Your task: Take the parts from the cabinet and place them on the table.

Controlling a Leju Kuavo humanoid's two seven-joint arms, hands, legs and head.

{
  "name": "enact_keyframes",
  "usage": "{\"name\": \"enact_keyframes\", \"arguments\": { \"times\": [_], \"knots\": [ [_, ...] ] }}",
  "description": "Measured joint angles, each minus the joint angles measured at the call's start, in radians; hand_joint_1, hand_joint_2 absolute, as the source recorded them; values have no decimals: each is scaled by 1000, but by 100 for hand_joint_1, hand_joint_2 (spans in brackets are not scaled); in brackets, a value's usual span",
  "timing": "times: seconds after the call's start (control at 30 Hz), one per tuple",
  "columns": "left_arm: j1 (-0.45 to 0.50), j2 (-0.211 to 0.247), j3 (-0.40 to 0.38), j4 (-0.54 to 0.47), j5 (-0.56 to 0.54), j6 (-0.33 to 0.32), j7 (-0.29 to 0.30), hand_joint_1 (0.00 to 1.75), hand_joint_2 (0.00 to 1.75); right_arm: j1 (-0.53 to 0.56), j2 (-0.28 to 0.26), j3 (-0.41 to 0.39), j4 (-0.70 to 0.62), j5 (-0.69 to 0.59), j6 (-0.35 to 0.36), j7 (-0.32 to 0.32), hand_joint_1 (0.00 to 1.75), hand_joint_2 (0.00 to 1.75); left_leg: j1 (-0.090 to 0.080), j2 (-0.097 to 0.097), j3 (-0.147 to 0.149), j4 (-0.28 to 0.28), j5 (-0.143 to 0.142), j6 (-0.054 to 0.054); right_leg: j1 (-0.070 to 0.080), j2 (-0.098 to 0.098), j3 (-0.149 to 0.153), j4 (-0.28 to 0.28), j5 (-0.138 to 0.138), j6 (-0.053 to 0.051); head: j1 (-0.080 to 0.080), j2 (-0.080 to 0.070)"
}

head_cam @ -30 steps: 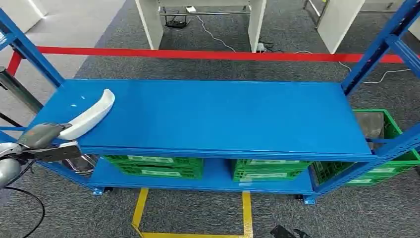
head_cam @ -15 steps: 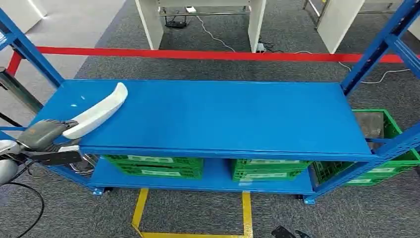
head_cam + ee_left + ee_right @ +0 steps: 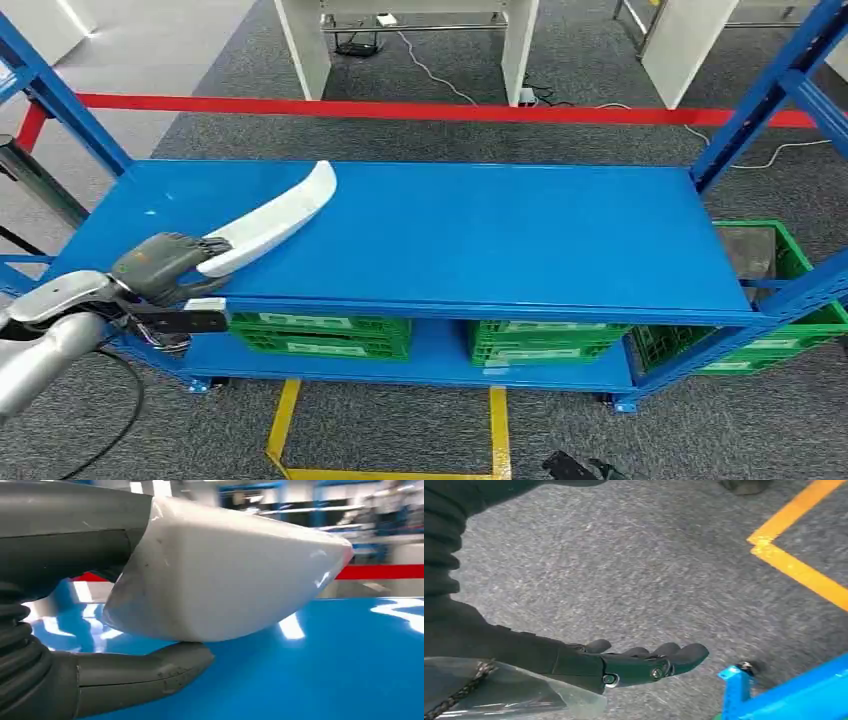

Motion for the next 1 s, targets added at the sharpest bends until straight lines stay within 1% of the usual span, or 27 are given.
{"name": "enact_keyframes", "arguments": {
  "times": [0.07, 0.17, 0.33, 0.47, 0.57, 0.87, 1.0],
  "knots": [
    [-29, -49, -35, 17, -9, 20, 0, 175, 175, 0, 3, 0, -1, 3, 0, -8, 0, 175, 0, 0, 0, 0, 0, 0, 0, 0, 0, 0, 0, 0, 1, 0],
    [-58, -99, -83, 33, -15, 33, 0, 175, 175, 0, 6, 0, -2, 5, 0, -12, 0, 175, -1, 0, 0, 0, 0, 0, -1, 0, 0, 0, 0, 0, 1, 0],
    [-103, -161, -142, 68, -6, 39, 5, 175, 175, -1, 9, 0, -3, 15, 1, -20, 0, 175, -1, 0, 0, 0, 0, 0, -1, 0, -1, 0, 0, 1, 1, 0],
    [-124, -208, -176, 103, -2, 43, -4, 175, 175, -3, 10, 0, -4, 16, 1, -24, 0, 175, -1, 0, 0, 0, 0, 0, -1, 0, -1, 0, 0, 1, 1, 0],
    [-132, -229, -192, 120, 0, 46, -4, 175, 175, -3, 11, 0, -6, 16, 1, -26, 0, 175, -1, 0, 0, 0, 0, 0, -1, 1, -1, 0, 0, 1, 0, 0],
    [-145, -255, -221, 145, 7, 47, -7, 175, 175, -3, 11, 0, -7, 16, 0, -27, 0, 175, -1, 0, 0, 0, 0, 0, -1, 1, -1, 0, 0, 0, 0, 0],
    [-153, -271, -238, 145, 21, 37, -15, 175, 175, -3, 11, 0, -7, 16, 0, -27, 0, 175, -1, 0, 0, 0, 0, 0, -1, 1, -1, 0, 0, 0, 0, 0]
  ]
}}
